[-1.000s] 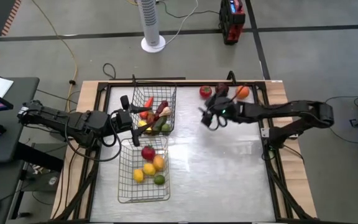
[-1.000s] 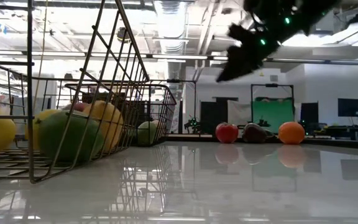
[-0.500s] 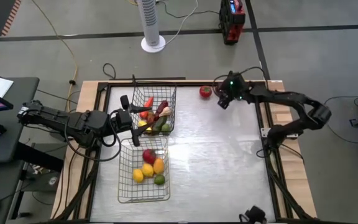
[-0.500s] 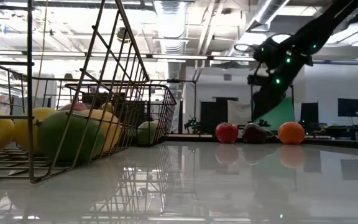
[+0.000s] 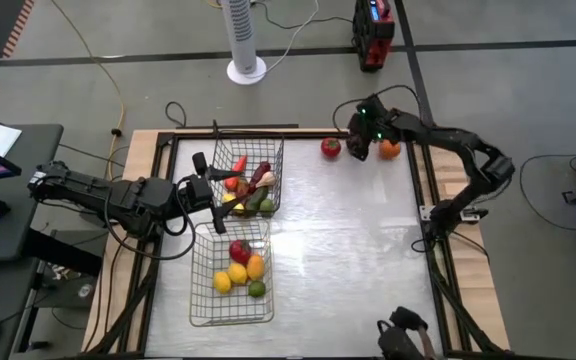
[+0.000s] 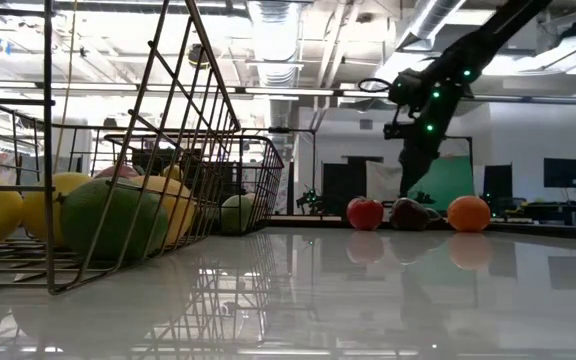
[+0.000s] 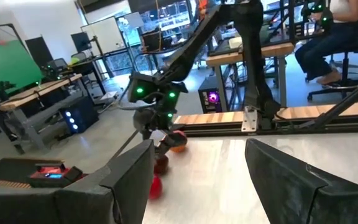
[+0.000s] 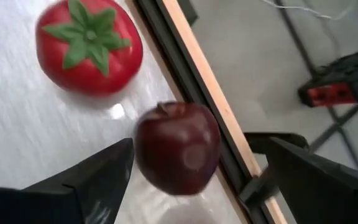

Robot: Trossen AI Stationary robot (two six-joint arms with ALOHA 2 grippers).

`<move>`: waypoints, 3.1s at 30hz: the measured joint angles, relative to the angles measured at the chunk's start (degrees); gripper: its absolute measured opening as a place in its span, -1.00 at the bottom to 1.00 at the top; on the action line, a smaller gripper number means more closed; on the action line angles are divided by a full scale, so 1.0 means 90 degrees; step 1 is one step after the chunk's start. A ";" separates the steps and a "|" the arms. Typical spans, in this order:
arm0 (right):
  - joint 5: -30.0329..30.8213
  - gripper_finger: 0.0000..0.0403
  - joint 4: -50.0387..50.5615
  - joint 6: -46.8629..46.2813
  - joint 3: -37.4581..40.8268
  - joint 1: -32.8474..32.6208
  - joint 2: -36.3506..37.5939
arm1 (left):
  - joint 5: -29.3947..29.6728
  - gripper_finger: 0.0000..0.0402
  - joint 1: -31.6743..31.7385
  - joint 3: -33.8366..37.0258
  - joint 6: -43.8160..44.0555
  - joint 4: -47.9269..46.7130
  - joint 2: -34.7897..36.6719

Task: Sort produce into baskets
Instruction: Put the red apple into the gold wire basket, then put the orange into the gold wire basket

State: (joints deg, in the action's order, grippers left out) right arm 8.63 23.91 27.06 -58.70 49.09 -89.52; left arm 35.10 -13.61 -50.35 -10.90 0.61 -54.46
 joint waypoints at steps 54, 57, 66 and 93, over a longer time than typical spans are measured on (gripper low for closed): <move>-0.3318 0.73 0.1290 -0.1533 -0.0828 -0.3189 -0.0304 | -0.0509 0.20 -0.0078 0.0000 -0.0190 -0.1609 0.0056; -0.3354 0.73 0.0467 -0.1877 -0.0828 -0.4076 -0.0137 | -0.0557 0.20 -0.0081 0.0002 -0.0332 -0.1512 0.0058; -0.2940 0.73 -0.0764 -0.2342 -0.1593 -0.5719 -0.0374 | -0.1335 0.20 -0.0083 0.0000 -0.0670 -0.1456 0.0058; -0.2122 0.95 0.0473 -0.1507 -0.4554 -0.6058 -0.2545 | -0.0803 0.20 -0.0418 -0.0002 -0.0396 -0.1604 0.0279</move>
State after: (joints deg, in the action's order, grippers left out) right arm -10.47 28.17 13.49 -99.69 -5.43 -112.42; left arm 27.87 -17.37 -50.37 -14.46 -13.82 -51.94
